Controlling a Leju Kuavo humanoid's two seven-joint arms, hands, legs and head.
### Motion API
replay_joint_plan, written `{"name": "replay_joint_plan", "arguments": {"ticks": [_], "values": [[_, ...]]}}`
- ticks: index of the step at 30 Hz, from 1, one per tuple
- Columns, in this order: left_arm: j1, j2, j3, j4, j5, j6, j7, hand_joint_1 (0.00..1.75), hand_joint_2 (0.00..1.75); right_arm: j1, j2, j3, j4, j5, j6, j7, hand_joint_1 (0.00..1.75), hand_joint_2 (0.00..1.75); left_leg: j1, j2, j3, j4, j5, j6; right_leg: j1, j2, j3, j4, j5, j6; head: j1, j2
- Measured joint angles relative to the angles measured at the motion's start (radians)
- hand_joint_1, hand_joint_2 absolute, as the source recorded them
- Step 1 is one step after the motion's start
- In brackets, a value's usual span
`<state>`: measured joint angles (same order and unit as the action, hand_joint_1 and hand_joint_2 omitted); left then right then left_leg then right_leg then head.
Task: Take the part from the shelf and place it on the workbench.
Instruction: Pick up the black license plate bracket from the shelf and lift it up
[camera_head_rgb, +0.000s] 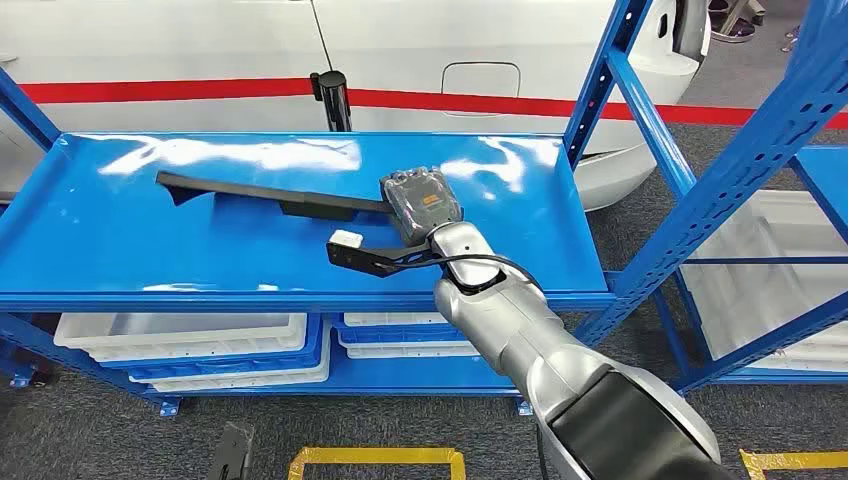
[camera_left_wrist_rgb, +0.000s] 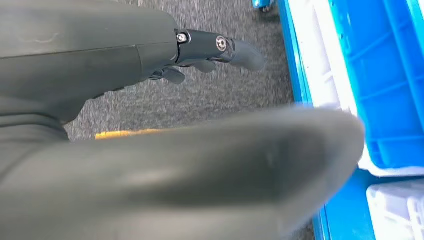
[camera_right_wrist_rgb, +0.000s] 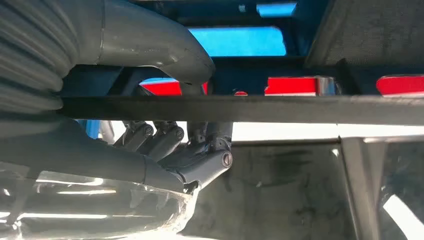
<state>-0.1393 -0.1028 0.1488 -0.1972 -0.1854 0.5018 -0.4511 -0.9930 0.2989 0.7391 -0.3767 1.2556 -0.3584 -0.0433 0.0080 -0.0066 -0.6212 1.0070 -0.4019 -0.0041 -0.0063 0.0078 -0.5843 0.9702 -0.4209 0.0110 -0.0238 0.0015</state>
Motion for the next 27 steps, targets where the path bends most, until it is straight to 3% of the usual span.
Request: {"name": "replay_joint_plan", "arguments": {"ticks": [14,21,27], "values": [[0.016,-0.001,0.045,0.0,0.029,0.018,-0.032,0.0,1.75,-0.003,-0.04,-0.062,-0.232,-0.088,-0.035,-0.097,1.75,1.75,0.004,0.0,-0.002,0.0,0.001,0.001,0.0,0.0,-0.004,0.0,0.001,0.002,0.0,0.0],[0.023,0.002,0.066,0.0,0.014,-0.053,0.083,0.0,1.75,0.001,-0.116,-0.108,-0.487,-0.228,0.047,-0.129,1.75,1.75,0.005,0.0,-0.002,0.0,0.001,0.001,0.0,0.0,-0.006,0.0,0.001,0.002,0.0,0.0],[0.032,0.007,0.066,0.0,-0.002,-0.07,0.103,0.0,1.75,0.001,-0.182,-0.146,-0.559,-0.273,0.066,-0.145,1.75,1.75,0.005,0.001,-0.002,0.0,0.001,0.001,0.0,0.0,-0.006,0.0,0.001,0.002,0.0,0.0]]}}
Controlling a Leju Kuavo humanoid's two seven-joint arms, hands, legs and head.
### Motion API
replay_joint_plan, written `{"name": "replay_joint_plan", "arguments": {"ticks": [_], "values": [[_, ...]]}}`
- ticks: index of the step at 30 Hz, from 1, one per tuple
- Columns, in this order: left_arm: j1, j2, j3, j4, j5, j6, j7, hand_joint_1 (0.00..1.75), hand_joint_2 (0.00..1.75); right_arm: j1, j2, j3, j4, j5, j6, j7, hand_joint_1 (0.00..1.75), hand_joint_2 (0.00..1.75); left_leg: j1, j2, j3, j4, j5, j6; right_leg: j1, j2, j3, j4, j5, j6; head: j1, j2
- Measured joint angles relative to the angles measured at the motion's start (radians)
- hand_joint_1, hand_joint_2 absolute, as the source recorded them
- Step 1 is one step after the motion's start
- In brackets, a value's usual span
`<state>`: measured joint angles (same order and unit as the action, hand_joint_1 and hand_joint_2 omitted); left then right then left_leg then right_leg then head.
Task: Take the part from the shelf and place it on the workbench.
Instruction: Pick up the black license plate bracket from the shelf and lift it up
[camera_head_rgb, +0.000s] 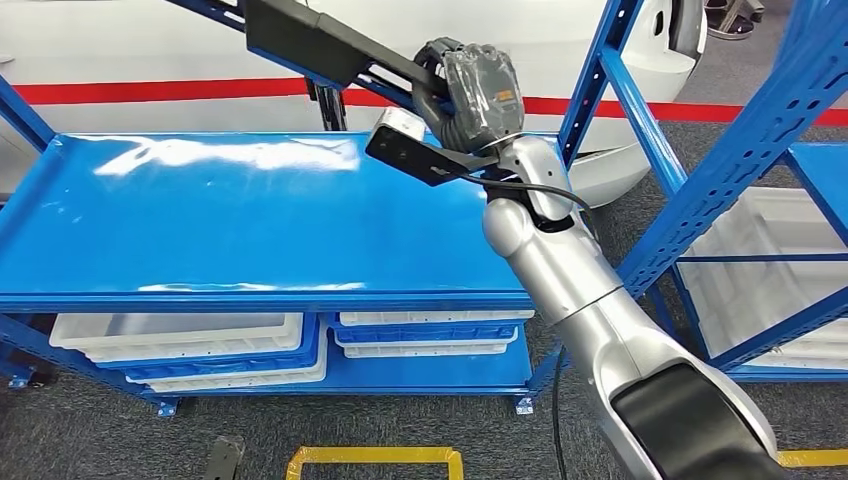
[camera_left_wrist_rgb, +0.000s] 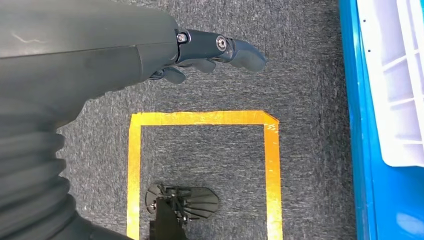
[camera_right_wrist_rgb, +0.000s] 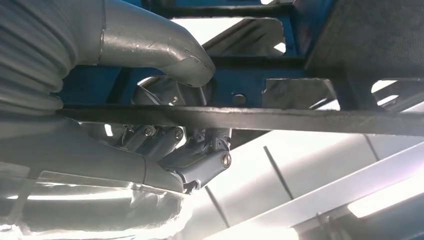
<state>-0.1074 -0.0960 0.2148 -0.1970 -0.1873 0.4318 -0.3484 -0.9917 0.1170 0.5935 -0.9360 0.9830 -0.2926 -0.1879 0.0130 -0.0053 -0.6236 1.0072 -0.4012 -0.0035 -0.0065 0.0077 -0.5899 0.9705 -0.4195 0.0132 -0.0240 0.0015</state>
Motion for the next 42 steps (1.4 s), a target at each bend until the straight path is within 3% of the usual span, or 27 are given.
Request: {"name": "replay_joint_plan", "arguments": {"ticks": [15,19,22,24,26,28,29,31,33,37,38,40,42], "values": [[0.002,0.002,0.0,0.0,-0.02,-0.002,0.004,0.0,1.75,0.032,-0.046,-0.009,0.004,0.021,-0.052,0.002,1.75,1.75,0.0,-0.001,-0.001,0.001,-0.001,0.0,0.0,0.0,0.0,-0.001,0.0,0.0,0.0,0.0],[0.002,0.004,0.0,0.0,-0.021,-0.004,0.004,0.0,1.75,0.043,-0.054,-0.008,0.005,0.025,-0.055,0.003,1.75,1.75,-0.002,0.0,-0.004,0.007,-0.006,0.011,-0.016,0.0,0.001,-0.003,0.001,0.009,-0.001,0.0],[0.002,0.004,0.0,-0.001,-0.022,-0.01,0.004,0.0,1.75,0.046,-0.057,-0.009,0.005,0.028,-0.056,0.005,1.75,1.75,0.001,0.001,0.004,-0.006,0.001,0.023,-0.015,-0.001,-0.002,0.002,-0.003,0.015,0.0,0.0],[0.001,0.002,0.0,-0.001,-0.022,-0.013,0.003,0.0,1.75,0.046,-0.061,-0.009,0.005,0.029,-0.06,0.005,1.75,1.75,0.006,0.003,0.014,-0.023,0.01,0.036,-0.013,-0.002,-0.036,0.07,-0.037,0.009,0.003,0.0],[-0.001,0.001,0.0,-0.001,-0.023,-0.014,0.003,0.0,1.75,0.051,-0.068,-0.009,0.006,0.029,-0.063,0.006,1.75,1.75,0.006,0.002,0.016,-0.026,0.012,0.042,-0.015,-0.003,-0.107,0.209,-0.09,-0.002,0.006,0.0],[0.0,0.001,0.0,-0.001,-0.025,-0.015,0.003,0.0,1.75,0.06,-0.074,-0.009,0.007,0.031,-0.064,0.008,1.75,1.75,0.006,0.0,0.016,-0.025,0.011,0.04,-0.017,-0.003,-0.156,0.297,-0.112,0.001,0.006,0.0],[0.0,0.001,0.0,-0.001,-0.027,-0.015,0.003,0.0,1.75,0.063,-0.077,-0.009,0.008,0.032,-0.064,0.009,1.75,1.75,0.007,-0.002,0.015,-0.024,0.011,0.038,-0.019,-0.003,-0.152,0.284,-0.1,0.008,0.007,0.0],[0.001,0.0,0.0,-0.001,-0.029,-0.015,0.003,0.0,1.75,0.066,-0.081,-0.009,0.008,0.034,-0.065,0.011,1.75,1.75,0.011,-0.004,0.014,-0.016,0.005,0.027,-0.028,-0.006,-0.092,0.156,-0.047,0.027,0.008,0.0],[0.001,0.0,0.0,-0.001,-0.029,-0.015,0.003,0.0,1.75,0.065,-0.081,-0.009,0.008,0.034,-0.066,0.011,1.75,1.75,0.009,-0.004,0.009,-0.001,-0.005,0.01,-0.029,-0.006,-0.035,0.048,-0.008,0.032,0.009,0.0],[0.002,0.001,0.0,-0.001,-0.031,-0.015,0.002,0.0,1.75,0.069,-0.083,-0.009,0.008,0.036,-0.069,0.012,1.75,1.75,0.015,-0.003,0.004,0.011,-0.013,-0.01,-0.024,-0.002,-0.027,0.035,0.0,0.008,0.008,0.0],[0.002,0.001,0.0,-0.001,-0.031,-0.015,0.002,0.0,1.75,0.069,-0.083,-0.009,0.008,0.036,-0.069,0.013,1.75,1.75,0.017,-0.001,-0.002,0.027,-0.026,-0.014,-0.025,-0.002,-0.027,0.035,0.001,0.003,0.008,0.0],[0.001,0.001,-0.001,-0.001,-0.032,-0.015,0.002,0.0,1.75,0.069,-0.082,-0.009,0.008,0.037,-0.069,0.015,1.75,1.75,0.02,0.002,-0.039,0.117,-0.084,-0.02,-0.024,-0.001,-0.026,0.034,0.004,-0.007,0.007,0.0],[0.001,0.001,-0.001,-0.001,-0.032,-0.015,0.002,0.0,1.75,0.071,-0.082,-0.009,0.008,0.038,-0.069,0.016,1.75,1.75,0.019,0.003,-0.096,0.25,-0.145,-0.022,-0.018,-0.001,-0.026,0.034,0.004,-0.011,0.007,0.0]]}}
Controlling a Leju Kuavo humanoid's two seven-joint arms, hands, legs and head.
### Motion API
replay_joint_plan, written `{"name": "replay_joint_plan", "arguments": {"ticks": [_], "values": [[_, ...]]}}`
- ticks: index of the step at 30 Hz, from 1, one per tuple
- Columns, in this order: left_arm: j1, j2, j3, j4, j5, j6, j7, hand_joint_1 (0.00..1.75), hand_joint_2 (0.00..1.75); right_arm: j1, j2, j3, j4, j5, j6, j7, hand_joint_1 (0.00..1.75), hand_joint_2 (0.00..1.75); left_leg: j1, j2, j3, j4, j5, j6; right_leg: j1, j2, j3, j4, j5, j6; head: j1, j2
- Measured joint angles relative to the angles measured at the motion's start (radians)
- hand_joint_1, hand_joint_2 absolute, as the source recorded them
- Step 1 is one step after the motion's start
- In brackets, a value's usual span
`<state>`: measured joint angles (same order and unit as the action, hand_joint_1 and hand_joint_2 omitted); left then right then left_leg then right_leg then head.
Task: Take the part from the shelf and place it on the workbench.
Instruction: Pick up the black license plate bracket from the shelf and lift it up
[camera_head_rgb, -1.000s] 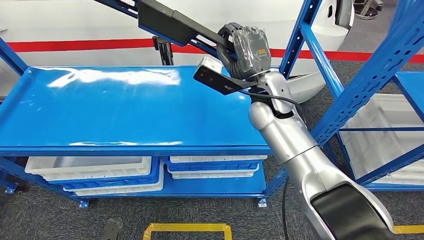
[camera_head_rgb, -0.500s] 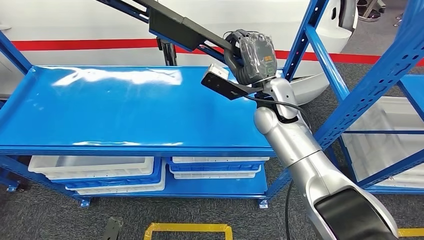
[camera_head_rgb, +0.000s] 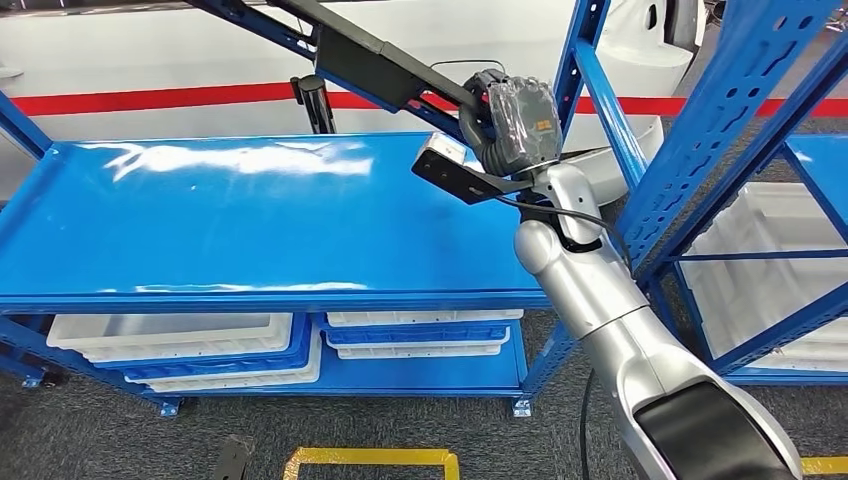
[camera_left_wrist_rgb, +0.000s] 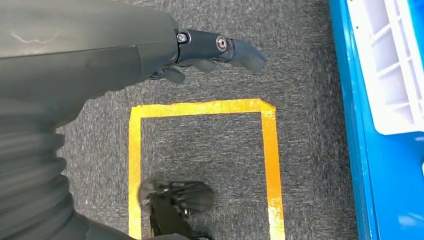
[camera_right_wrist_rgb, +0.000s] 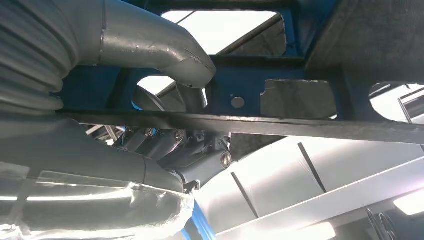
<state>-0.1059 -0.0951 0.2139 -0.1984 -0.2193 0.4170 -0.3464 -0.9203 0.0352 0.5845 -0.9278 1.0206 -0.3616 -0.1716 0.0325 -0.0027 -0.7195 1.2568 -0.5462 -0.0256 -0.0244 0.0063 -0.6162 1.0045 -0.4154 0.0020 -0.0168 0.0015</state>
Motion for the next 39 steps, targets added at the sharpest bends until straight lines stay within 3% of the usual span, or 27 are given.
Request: {"name": "replay_joint_plan", "arguments": {"ticks": [1,2,3,6,9,11,13,15,16,17,18,20,22,24,25,27,29,30,31,32,33,34,35,37,39], "values": [[0.0,0.0,0.0,0.0,0.0,0.0,0.0,0.0,1.75,0.002,0.0,0.0,0.0,0.001,0.0,0.001,1.75,1.75,0.0,0.0,-0.017,0.039,-0.011,0.001,0.004,0.0,0.0,0.0,0.0,0.0,0.0,0.0],[0.0,0.0,0.0,0.0,0.0,0.0,0.0,0.0,1.75,0.003,0.0,0.0,0.001,0.002,0.0,0.002,1.75,1.75,-0.001,0.0,-0.016,0.041,-0.002,0.005,0.007,0.0,0.0,0.0,0.0,-0.001,0.0,0.0],[0.0,0.0,0.0,0.0,0.0,0.0,0.0,0.0,1.75,0.004,0.0,0.0,0.001,0.003,0.0,0.002,1.75,1.75,-0.003,0.0,0.004,0.003,0.022,0.012,0.01,0.0,0.0,0.0,0.001,-0.001,0.0,0.0],[-0.002,0.002,0.0,0.0,-0.001,0.0,0.0,0.0,1.75,0.002,0.001,0.0,0.002,0.004,0.0,0.003,1.75,1.75,-0.015,0.002,0.102,-0.18,0.096,0.039,0.018,0.001,0.001,0.0,0.003,-0.002,0.001,0.0],[-0.003,0.004,0.0,0.0,-0.002,-0.001,-0.002,0.0,1.75,0.003,0.002,0.0,0.002,0.005,-0.001,0.004,1.75,1.75,-0.028,0.004,0.119,-0.223,0.107,0.051,0.018,-0.002,-0.003,-0.002,0.009,0.008,0.0,0.0],[-0.004,0.004,0.0,0.0,-0.002,-0.002,-0.002,0.0,1.75,0.003,0.002,-0.001,0.002,0.006,-0.001,0.004,1.75,1.75,-0.024,0.006,0.123,-0.243,0.124,0.059,0.019,-0.004,-0.012,0.005,0.003,0.016,0.001,0.0],[-0.007,0.003,0.0,0.0,-0.003,-0.003,-0.002,0.0,1.75,0.002,0.0,-0.002,0.002,0.007,-0.001,0.004,1.75,1.75,-0.02,0.009,0.124,-0.263,0.144,0.068,0.02,-0.005,-0.045,0.077,-0.047,0.013,0.003,0.0],[-0.009,0.003,0.0,0.0,-0.004,-0.005,-0.002,0.0,1.75,0.003,-0.002,-0.002,0.003,0.009,-0.001,0.004,1.75,1.75,-0.022,0.009,0.112,-0.266,0.155,0.074,0.017,-0.005,-0.094,0.208,-0.112,0.009,0.005,0.0],[-0.009,0.003,0.0,0.0,-0.005,-0.006,-0.002,0.0,1.75,0.005,-0.004,-0.002,0.004,0.01,-0.001,0.004,1.75,1.75,-0.023,0.009,0.105,-0.266,0.16,0.072,0.015,-0.005,-0.11,0.258,-0.131,0.012,0.006,0.0],[-0.009,0.003,0.0,0.0,-0.006,-0.007,-0.002,0.0,1.75,0.006,-0.004,-0.003,0.005,0.011,-0.001,0.004,1.75,1.75,-0.023,0.009,0.097,-0.266,0.166,0.071,0.013,-0.005,-0.109,0.273,-0.135,0.019,0.006,0.0],[-0.009,0.002,0.0,0.0,-0.006,-0.007,-0.002,0.0,1.75,0.007,-0.005,-0.003,0.006,0.011,-0.001,0.004,1.75,1.75,-0.023,0.009,0.089,-0.265,0.171,0.069,0.012,-0.005,-0.088,0.248,-0.126,0.027,0.007,0.0],[-0.009,0.001,0.0,0.0,-0.007,-0.008,-0.001,0.0,1.75,0.007,-0.005,-0.003,0.006,0.012,-0.001,0.004,1.75,1.75,-0.023,0.008,0.076,-0.263,0.182,0.06,0.009,-0.006,0.003,0.106,-0.092,0.039,0.007,0.0],[-0.009,0.0,0.0,0.0,-0.008,-0.008,0.001,0.0,1.75,0.007,-0.003,-0.005,0.006,0.012,-0.002,0.004,1.75,1.75,-0.026,0.007,0.066,-0.259,0.192,0.049,0.012,-0.005,0.07,0.001,-0.067,0.034,0.007,0.0],[-0.008,0.0,0.0,0.0,-0.009,-0.009,0.002,0.0,1.75,0.007,-0.002,-0.008,0.005,0.012,-0.003,0.004,1.75,1.75,-0.028,0.006,0.059,-0.257,0.203,0.038,0.016,-0.003,0.074,-0.014,-0.054,0.023,0.007,0.0],[-0.008,0.0,0.0,0.0,-0.01,-0.009,0.003,0.0,1.75,0.008,-0.002,-0.009,0.006,0.012,-0.003,0.004,1.75,1.75,-0.027,0.005,0.055,-0.256,0.206,0.032,0.01,-0.003,0.068,-0.017,-0.049,0.016,0.008,0.0],[-0.005,0.0,0.0,0.0,-0.01,-0.009,0.003,0.0,1.75,0.008,0.0,-0.01,0.006,0.013,-0.003,0.004,1.75,1.75,-0.022,0.003,0.037,-0.227,0.17,0.02,0.001,-0.005,0.056,-0.019,-0.033,-0.007,0.007,0.0],[-0.003,0.0,0.0,0.0,-0.01,-0.009,0.003,0.0,1.75,0.008,0.004,-0.01,0.006,0.014,-0.004,0.004,1.75,1.75,-0.016,0.002,0.002,-0.124,0.078,0.007,-0.001,-0.007,0.04,-0.02,-0.016,-0.024,0.005,0.0],[-0.003,0.0,0.0,0.0,-0.01,-0.009,0.004,0.0,1.75,0.008,0.006,-0.01,0.006,0.014,-0.004,0.004,1.75,1.75,-0.013,0.002,-0.017,-0.054,0.033,0.001,0.0,-0.008,0.03,-0.02,-0.008,-0.027,0.005,0.0],[-0.003,0.0,0.0,0.0,-0.01,-0.009,0.004,0.0,1.75,0.009,0.006,-0.01,0.006,0.014,-0.004,0.004,1.75,1.75,-0.011,0.002,-0.028,0.005,0.007,-0.004,0.002,-0.008,0.02,-0.019,0.0,-0.026,0.005,0.0],[-0.003,0.0,0.0,0.0,-0.01,-0.009,0.004,0.0,1.75,0.01,0.006,-0.01,0.006,0.014,-0.004,0.004,1.75,1.75,-0.009,0.002,-0.027,0.038,0.001,-0.007,0.002,-0.008,0.009,-0.019,0.008,-0.025,0.005,0.0],[-0.003,0.0,0.0,0.0,-0.01,-0.009,0.004,0.0,1.75,0.01,0.006,-0.01,0.006,0.015,-0.004,0.004,1.75,1.75,-0.006,0.002,-0.007,0.034,0.015,-0.009,0.003,-0.008,-0.001,-0.018,0.016,-0.022,0.005,0.0],[-0.004,0.0,0.0,0.0,-0.01,-0.009,0.004,0.0,1.75,0.011,0.006,-0.01,0.006,0.016,-0.004,0.004,1.75,1.75,-0.005,0.003,0.033,-0.008,0.04,-0.009,0.002,-0.007,-0.011,-0.017,0.023,-0.018,0.004,0.0],[-0.005,0.001,0.0,-0.001,-0.01,-0.009,0.004,0.0,1.75,0.011,0.006,-0.01,0.006,0.017,-0.005,0.004,1.75,1.75,-0.003,0.002,0.084,-0.076,0.057,-0.007,0.002,-0.007,-0.018,-0.015,0.03,-0.013,0.004,0.0],[-0.007,0.001,0.0,-0.001,-0.01,-0.009,0.004,0.0,1.75,0.011,0.006,-0.012,0.005,0.02,-0.007,0.004,1.75,1.75,-0.007,0.0,0.17,-0.201,0.063,0.003,0.004,-0.007,-0.028,-0.014,0.043,-0.001,0.006,0.0],[-0.008,0.001,0.0,-0.002,-0.01,-0.01,0.004,0.0,1.75,0.01,0.008,-0.014,0.005,0.024,-0.012,0.004,1.75,1.75,-0.016,-0.002,0.189,-0.239,0.058,0.017,0.004,-0.009,-0.032,-0.016,0.057,0.015,0.006,0.0]]}}
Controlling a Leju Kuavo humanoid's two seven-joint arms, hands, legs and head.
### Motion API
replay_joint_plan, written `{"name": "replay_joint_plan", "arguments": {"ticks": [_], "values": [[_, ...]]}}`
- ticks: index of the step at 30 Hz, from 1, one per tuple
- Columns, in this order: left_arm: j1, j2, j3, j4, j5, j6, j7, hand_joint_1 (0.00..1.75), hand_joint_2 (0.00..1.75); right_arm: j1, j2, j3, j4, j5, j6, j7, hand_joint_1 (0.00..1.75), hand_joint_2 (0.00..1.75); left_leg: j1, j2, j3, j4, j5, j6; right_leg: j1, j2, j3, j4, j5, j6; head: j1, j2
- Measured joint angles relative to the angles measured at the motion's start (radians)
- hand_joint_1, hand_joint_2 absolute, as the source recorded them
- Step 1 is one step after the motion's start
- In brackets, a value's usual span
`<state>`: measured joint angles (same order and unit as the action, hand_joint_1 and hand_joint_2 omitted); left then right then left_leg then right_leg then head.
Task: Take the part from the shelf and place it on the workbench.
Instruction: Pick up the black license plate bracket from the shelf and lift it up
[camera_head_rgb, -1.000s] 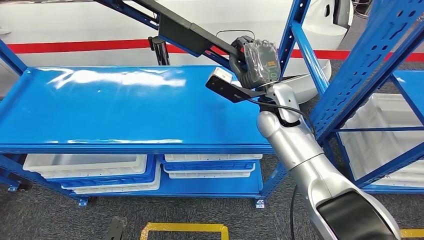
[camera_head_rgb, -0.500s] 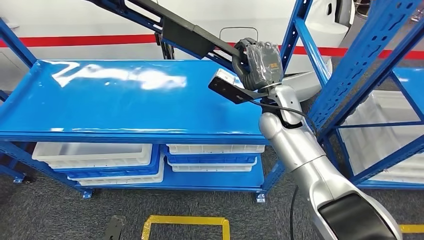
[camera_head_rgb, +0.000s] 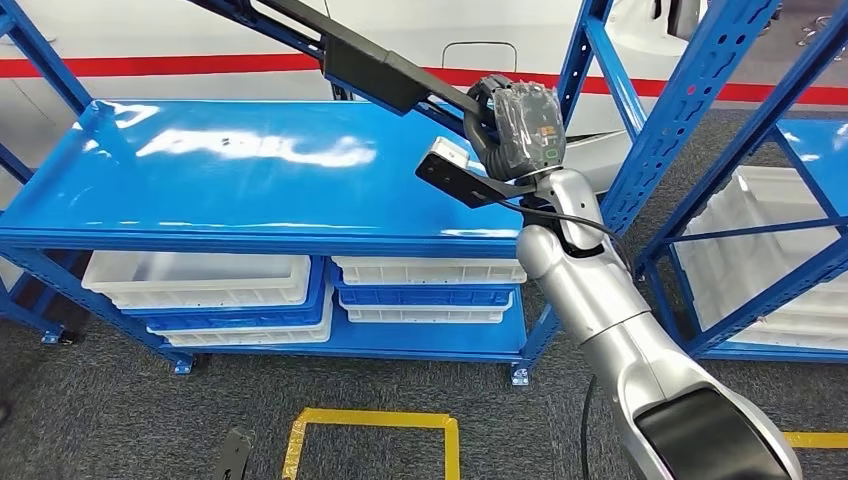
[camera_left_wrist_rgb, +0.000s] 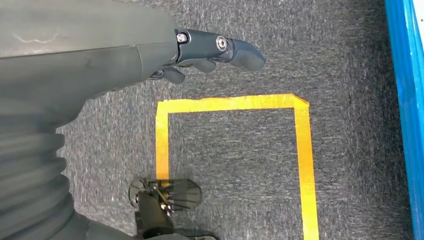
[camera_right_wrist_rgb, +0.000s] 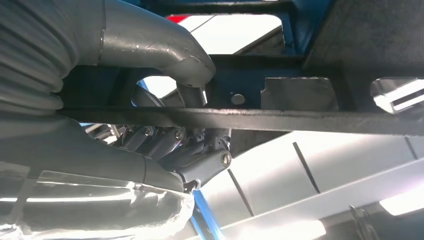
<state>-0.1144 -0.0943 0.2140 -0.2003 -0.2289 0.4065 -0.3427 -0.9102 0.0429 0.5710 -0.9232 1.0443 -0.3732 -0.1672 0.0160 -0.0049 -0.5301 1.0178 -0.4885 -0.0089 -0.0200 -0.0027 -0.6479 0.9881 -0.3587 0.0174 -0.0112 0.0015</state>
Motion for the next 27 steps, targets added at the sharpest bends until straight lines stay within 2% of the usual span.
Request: {"name": "replay_joint_plan", "arguments": {"ticks": [2,3,4,5,6,7,8,9,10,11,12,13,14,15,16,17,18,19,21,22,23,24,25,26,27], "values": [[0.0,-0.001,0.0,0.0,0.0,-0.002,0.0,0.0,1.75,0.0,0.0,-0.002,0.0,0.001,-0.003,0.0,1.75,1.75,-0.003,0.003,-0.009,-0.009,0.021,0.018,0.002,0.0,-0.005,-0.002,0.007,0.015,-0.002,0.0],[-0.002,-0.002,0.0,0.0,0.0,-0.003,0.0,0.0,1.75,0.0,-0.002,-0.002,0.0,0.001,-0.004,0.0,1.75,1.75,-0.002,0.006,-0.017,-0.017,0.036,0.03,0.004,0.001,-0.017,0.013,-0.009,0.014,0.0,0.0],[-0.003,-0.002,0.0,0.0,0.0,-0.004,0.0,0.0,1.75,0.0,-0.004,-0.003,0.0,0.001,-0.004,0.0,1.75,1.75,-0.001,0.009,-0.027,-0.026,0.053,0.04,0.006,0.001,-0.035,0.049,-0.041,0.01,0.003,0.0],[-0.004,-0.003,0.0,-0.001,0.0,-0.004,0.0,0.0,1.75,0.0,-0.006,-0.004,0.0,0.001,-0.005,0.0,1.75,1.75,-0.001,0.011,-0.039,-0.03,0.068,0.047,0.005,0.002,-0.058,0.105,-0.086,0.001,0.005,0.0],[-0.004,-0.003,0.001,-0.001,-0.001,-0.004,0.0,0.0,1.75,0.001,-0.008,-0.004,0.0,0.001,-0.005,0.0,1.75,1.75,-0.002,0.011,-0.055,-0.031,0.081,0.052,0.004,0.002,-0.08,0.174,-0.129,-0.004,0.007,0.0],[-0.004,-0.003,0.001,-0.001,-0.001,-0.004,0.0,0.0,1.75,0.002,-0.01,-0.004,0.0,0.001,-0.005,0.0,1.75,1.75,-0.004,0.011,-0.071,-0.031,0.093,0.053,0.003,0.002,-0.095,0.24,-0.16,-0.004,0.008,0.0],[-0.004,-0.003,0.001,-0.001,-0.001,-0.005,0.0,0.0,1.75,0.004,-0.011,-0.004,0.001,0.001,-0.005,0.0,1.75,1.75,-0.005,0.011,-0.087,-0.03,0.105,0.053,0.002,0.002,-0.099,0.285,-0.172,0.002,0.008,0.0],[-0.004,-0.003,0.001,-0.001,-0.001,-0.005,0.0,0.0,1.75,0.006,-0.012,-0.004,0.001,0.001,-0.005,0.0,1.75,1.75,-0.006,0.011,-0.103,-0.03,0.118,0.052,0.002,0.002,-0.086,0.297,-0.166,0.012,0.008,0.0],[-0.004,-0.003,0.001,-0.001,-0.001,-0.005,0.0,0.0,1.75,0.008,-0.013,-0.004,0.001,0.001,-0.005,0.0,1.75,1.75,-0.006,0.011,-0.118,-0.03,0.13,0.049,0.002,0.002,-0.054,0.273,-0.149,0.022,0.008,0.0],[-0.005,-0.003,0.001,-0.001,-0.002,-0.005,0.0,0.0,1.75,0.008,-0.013,-0.004,0.001,0.001,-0.005,0.0,1.75,1.75,-0.006,0.011,-0.132,-0.028,0.141,0.045,0.002,0.002,-0.005,0.216,-0.131,0.027,0.008,0.0],[-0.005,-0.003,0.001,-0.002,-0.002,-0.005,0.0,0.0,1.75,0.007,-0.013,-0.004,0.0,0.001,-0.005,0.0,1.75,1.75,-0.007,0.01,-0.145,-0.027,0.152,0.041,0.003,0.002,0.055,0.14,-0.127,0.027,0.008,0.0],[-0.005,-0.003,0.001,-0.002,-0.002,-0.005,0.0,0.0,1.75,0.007,-0.012,-0.004,0.0,0.001,-0.005,0.0,1.75,1.75,-0.009,0.01,-0.154,-0.025,0.162,0.035,0.006,0.003,0.103,0.071,-0.132,0.022,0.007,0.0],[-0.006,-0.003,0.001,-0.002,-0.002,-0.005,0.0,0.0,1.75,0.006,-0.011,-0.004,0.0,0.002,-0.005,0.001,1.75,1.75,-0.01,0.01,-0.161,-0.025,0.174,0.029,0.009,0.004,0.131,0.019,-0.14,0.015,0.006,0.0],[-0.006,-0.003,0.001,-0.003,-0.002,-0.005,0.0,0.0,1.75,0.006,-0.01,-0.005,0.0,0.002,-0.005,0.001,1.75,1.75,-0.01,0.01,-0.166,-0.028,0.185,0.024,0.013,0.005,0.144,-0.01,-0.146,0.008,0.005,0.0],[-0.005,-0.003,0.001,-0.003,-0.003,-0.004,0.0,0.0,1.75,0.007,-0.009,-0.005,0.0,0.002,-0.005,0.001,1.75,1.75,-0.009,0.009,-0.169,-0.032,0.197,0.018,0.014,0.006,0.137,-0.017,-0.141,0.0,0.004,0.0],[-0.003,-0.003,0.001,-0.003,-0.003,-0.004,0.0,0.0,1.75,0.008,-0.009,-0.004,0.0,0.002,-0.005,0.001,1.75,1.75,-0.006,0.008,-0.173,-0.033,0.199,0.012,0.009,0.004,0.131,-0.018,-0.131,-0.007,0.005,0.0],[-0.002,-0.002,0.001,-0.003,-0.003,-0.004,0.001,0.0,1.75,0.009,-0.009,-0.004,0.001,0.003,-0.005,0.001,1.75,1.75,-0.003,0.007,-0.18,-0.023,0.182,0.006,0.005,0.003,0.128,-0.019,-0.121,-0.016,0.004,0.0],[0.0,-0.002,0.001,-0.003,-0.004,-0.004,0.001,0.0,1.75,0.009,-0.008,-0.004,0.001,0.003,-0.005,0.001,1.75,1.75,0.0,0.006,-0.193,0.009,0.143,-0.001,-0.001,0.001,0.119,-0.02,-0.109,-0.026,0.002,0.0],[0.0,-0.001,0.001,-0.003,-0.006,-0.004,0.003,0.0,1.75,0.009,-0.006,-0.004,0.001,0.003,-0.005,0.001,1.75,1.75,0.005,0.005,-0.229,0.136,0.03,-0.013,-0.003,-0.001,0.097,-0.02,-0.083,-0.039,-0.001,0.0],[0.0,-0.001,0.001,-0.003,-0.008,-0.004,0.003,0.0,1.75,0.009,-0.005,-0.004,0.001,0.003,-0.005,0.001,1.75,1.75,0.007,0.005,-0.246,0.211,-0.012,-0.018,-0.003,-0.002,0.082,-0.019,-0.071,-0.041,-0.002,0.0],[0.0,-0.001,0.001,-0.003,-0.009,-0.004,0.003,0.0,1.75,0.01,-0.004,-0.004,0.001,0.003,-0.005,0.001,1.75,1.75,0.009,0.005,-0.252,0.268,-0.029,-0.023,-0.002,-0.001,0.066,-0.018,-0.059,-0.04,-0.002,0.0],[0.0,-0.001,0.001,-0.003,-0.01,-0.004,0.003,0.0,1.75,0.011,-0.004,-0.004,0.001,0.003,-0.005,0.001,1.75,1.75,0.012,0.005,-0.244,0.297,-0.024,-0.026,-0.002,-0.001,0.051,-0.017,-0.048,-0.037,-0.002,0.0],[-0.001,-0.001,0.001,-0.003,-0.01,-0.004,0.003,0.0,1.75,0.011,-0.004,-0.004,0.001,0.003,-0.005,0.001,1.75,1.75,0.015,0.005,-0.216,0.288,-0.002,-0.028,-0.003,-0.001,0.035,-0.014,-0.037,-0.033,-0.002,0.0],[-0.002,0.0,0.001,-0.003,-0.01,-0.004,0.004,0.0,1.75,0.011,-0.004,-0.004,0.001,0.003,-0.005,0.001,1.75,1.75,0.018,0.006,-0.17,0.245,0.021,-0.029,-0.004,-0.001,0.021,-0.011,-0.027,-0.028,-0.002,0.0],[-0.004,0.0,0.001,-0.003,-0.01,-0.005,0.004,0.0,1.75,0.011,-0.004,-0.004,0.001,0.003,-0.005,0.001,1.75,1.75,0.021,0.005,-0.113,0.177,0.026,-0.029,-0.004,0.0,0.008,-0.007,-0.018,-0.022,-0.002,0.0]]}}
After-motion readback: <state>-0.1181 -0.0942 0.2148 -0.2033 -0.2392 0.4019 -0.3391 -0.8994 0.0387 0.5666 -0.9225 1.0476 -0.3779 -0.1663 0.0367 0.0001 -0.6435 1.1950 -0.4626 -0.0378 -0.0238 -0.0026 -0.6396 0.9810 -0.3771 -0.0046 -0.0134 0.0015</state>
